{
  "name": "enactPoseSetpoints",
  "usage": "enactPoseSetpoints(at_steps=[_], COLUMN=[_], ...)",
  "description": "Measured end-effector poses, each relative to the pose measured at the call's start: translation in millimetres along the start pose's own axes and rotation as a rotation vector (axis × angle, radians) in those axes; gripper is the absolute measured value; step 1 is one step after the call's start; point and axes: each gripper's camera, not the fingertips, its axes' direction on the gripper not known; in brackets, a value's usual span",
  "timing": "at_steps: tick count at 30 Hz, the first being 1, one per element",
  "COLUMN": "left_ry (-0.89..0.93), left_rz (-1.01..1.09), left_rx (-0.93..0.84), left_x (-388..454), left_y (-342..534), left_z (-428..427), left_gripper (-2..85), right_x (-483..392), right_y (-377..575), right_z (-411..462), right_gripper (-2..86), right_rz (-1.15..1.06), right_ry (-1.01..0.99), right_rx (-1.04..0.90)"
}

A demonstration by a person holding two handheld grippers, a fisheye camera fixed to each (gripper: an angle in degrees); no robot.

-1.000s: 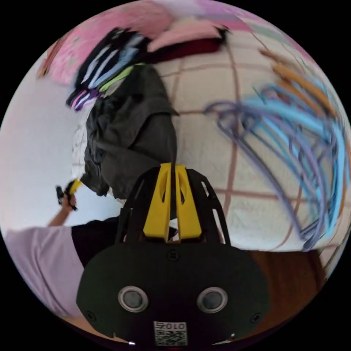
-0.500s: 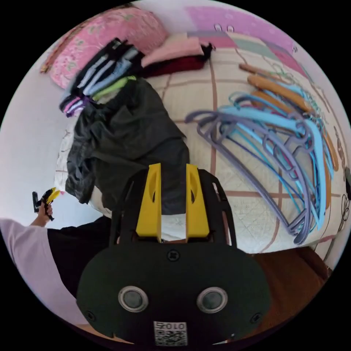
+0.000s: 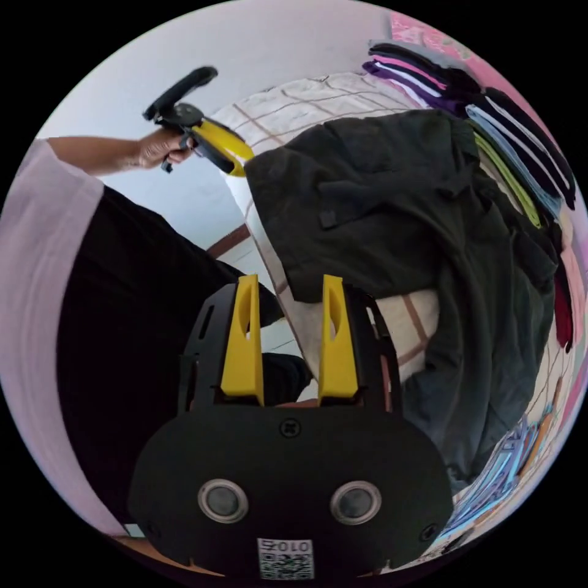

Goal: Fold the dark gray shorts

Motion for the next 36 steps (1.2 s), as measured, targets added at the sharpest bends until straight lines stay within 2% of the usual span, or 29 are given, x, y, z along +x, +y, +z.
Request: enactPoseSetpoints(at_steps=[6,12,16,19,23,25,31,36], left_ry=[-0.019,0.013,0.037,0.101,-0.047,-0.066,0.060,0.141], left_rz=[0.139,0.203,0.211,0.180,0.129,0.093,-0.033,0.086], left_rx=[-0.049,-0.010,0.042,0.092,-0.017,-0.018,0.104,0.190], left_x=[-13,-21,-20,-24,-37,-45,-71,-92], left_y=[-24,-32,-49,-63,-77,-77,-91,-100], left_z=[7,3,5,0,13,17,3,-72], left_gripper=[14.5,14.3,13.9,13.1,9.6,7.9,1.1,-0.1], right_x=[-11,16,23,21,25,28,33,32], right_y=[-20,-30,-35,-44,-48,-49,-57,-51], right_z=[66,26,17,22,17,11,9,-21], right_gripper=[10.1,6.1,5.9,5.6,5.4,5.3,5.2,4.9], right_rz=[0.048,0.357,0.467,0.476,0.514,0.520,0.480,0.374], right_ry=[0.210,0.168,0.149,0.175,0.162,0.170,0.203,0.113], right_rx=[-0.112,0.062,0.066,0.027,0.072,0.086,0.032,0.080])
